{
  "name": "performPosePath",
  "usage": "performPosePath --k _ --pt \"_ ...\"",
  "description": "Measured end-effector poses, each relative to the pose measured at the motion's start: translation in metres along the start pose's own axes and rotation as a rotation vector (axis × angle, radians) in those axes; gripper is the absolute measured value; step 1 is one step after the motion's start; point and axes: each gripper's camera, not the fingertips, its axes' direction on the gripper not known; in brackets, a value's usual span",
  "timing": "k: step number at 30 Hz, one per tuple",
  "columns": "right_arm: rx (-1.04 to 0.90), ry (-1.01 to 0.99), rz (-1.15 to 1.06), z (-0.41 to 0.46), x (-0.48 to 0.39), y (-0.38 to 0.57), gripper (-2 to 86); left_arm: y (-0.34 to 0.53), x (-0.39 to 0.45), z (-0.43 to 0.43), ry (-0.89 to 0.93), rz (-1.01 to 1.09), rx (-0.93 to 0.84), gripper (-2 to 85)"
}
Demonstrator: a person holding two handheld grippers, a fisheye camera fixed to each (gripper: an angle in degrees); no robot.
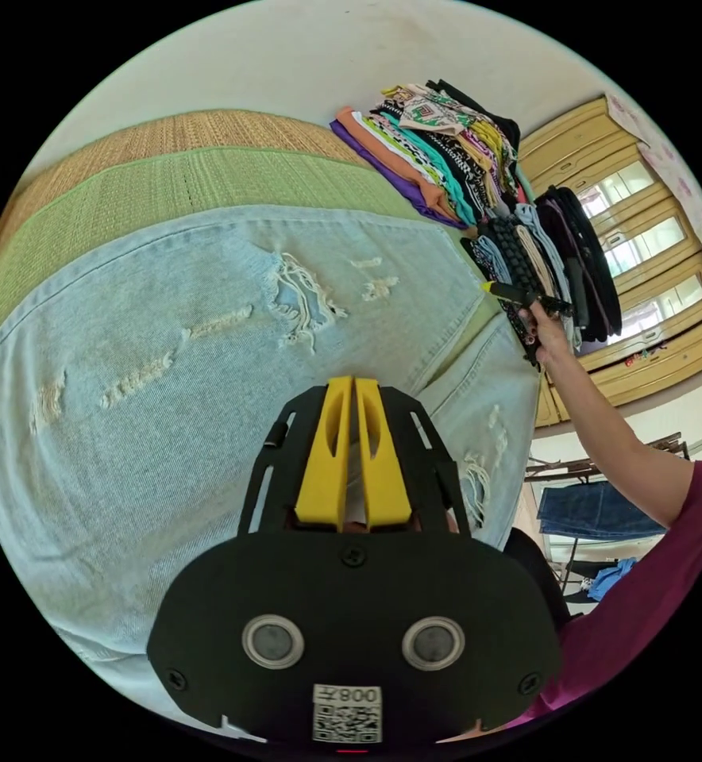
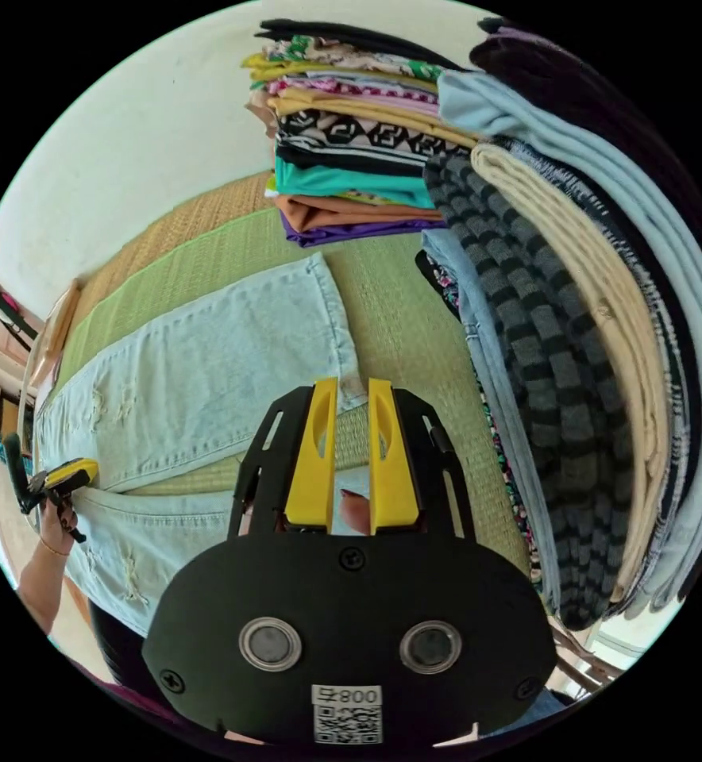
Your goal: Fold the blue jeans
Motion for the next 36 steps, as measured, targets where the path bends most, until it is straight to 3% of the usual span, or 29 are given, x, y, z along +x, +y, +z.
performPosePath --k 12,16,19,23,28,30,34,36 --pt "-0.060 -0.044 0.024 -0.023 -0.028 -0.070 6.1 0.029 -0.015 -0.100 0.079 -0.006 -0.007 1.1" --pt "-0.006 -0.038 0.086 -0.048 -0.036 -0.068 4.8 0.076 -0.023 -0.172 0.131 -0.030 0.062 1.8" --pt "0.014 -0.078 0.082 -0.075 -0.057 -0.063 3.0 0.130 -0.034 -0.233 0.067 -0.083 0.081 2.0" --pt "0.045 -0.306 -0.192 -0.119 -0.172 -0.030 1.3 0.219 -0.061 -0.316 -0.090 -0.256 0.087 1.7" --pt "-0.115 -0.532 -0.586 -0.143 -0.365 0.039 0.3 0.306 -0.091 -0.395 -0.237 -0.479 0.107 0.9" --pt "-0.199 -0.543 -0.753 -0.149 -0.450 0.079 -0.1 0.331 -0.101 -0.413 -0.280 -0.533 0.094 0.6" --pt "-0.360 -0.458 -0.948 -0.145 -0.542 0.134 -0.3 0.370 -0.114 -0.448 -0.156 -0.581 0.155 0.3" --pt "-0.257 -0.322 -1.058 -0.164 -0.571 0.157 -0.2 0.376 -0.110 -0.467 -0.162 -0.565 0.143 0.2"
